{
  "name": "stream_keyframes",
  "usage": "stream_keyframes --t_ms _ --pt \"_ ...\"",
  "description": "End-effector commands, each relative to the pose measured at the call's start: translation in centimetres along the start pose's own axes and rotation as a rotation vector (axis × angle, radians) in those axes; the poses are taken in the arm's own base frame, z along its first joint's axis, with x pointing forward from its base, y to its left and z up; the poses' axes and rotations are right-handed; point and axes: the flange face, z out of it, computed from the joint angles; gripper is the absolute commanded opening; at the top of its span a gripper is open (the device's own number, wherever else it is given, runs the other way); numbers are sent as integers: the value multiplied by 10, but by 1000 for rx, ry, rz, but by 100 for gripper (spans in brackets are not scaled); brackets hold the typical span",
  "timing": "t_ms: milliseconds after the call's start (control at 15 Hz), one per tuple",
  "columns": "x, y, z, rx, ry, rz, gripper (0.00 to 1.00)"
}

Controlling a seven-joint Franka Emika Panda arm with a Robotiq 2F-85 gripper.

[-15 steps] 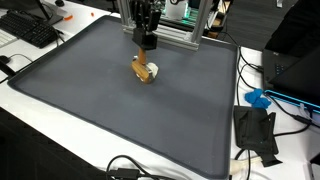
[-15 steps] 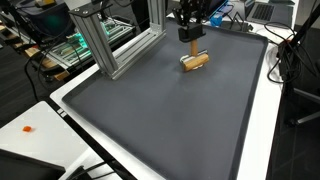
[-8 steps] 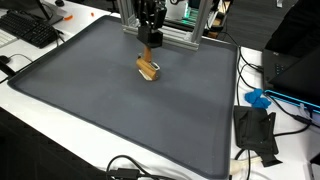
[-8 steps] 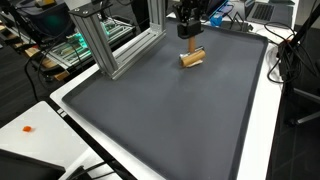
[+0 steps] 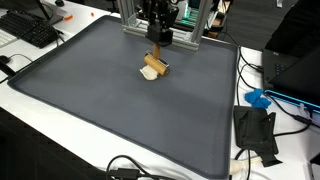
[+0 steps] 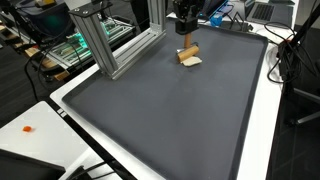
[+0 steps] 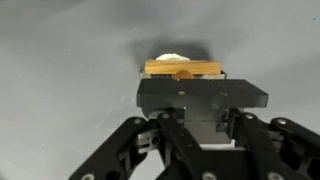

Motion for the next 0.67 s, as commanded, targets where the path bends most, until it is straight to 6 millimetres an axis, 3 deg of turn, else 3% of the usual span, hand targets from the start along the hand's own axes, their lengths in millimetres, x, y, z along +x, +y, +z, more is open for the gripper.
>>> stream_keyframes --t_ms 0,267,600 --pt "-19 -5 31 -23 -100 -40 22" --pt "-18 -6 30 -27 -89 -57 22" --pt "-5 -4 31 -26 50 -58 22"
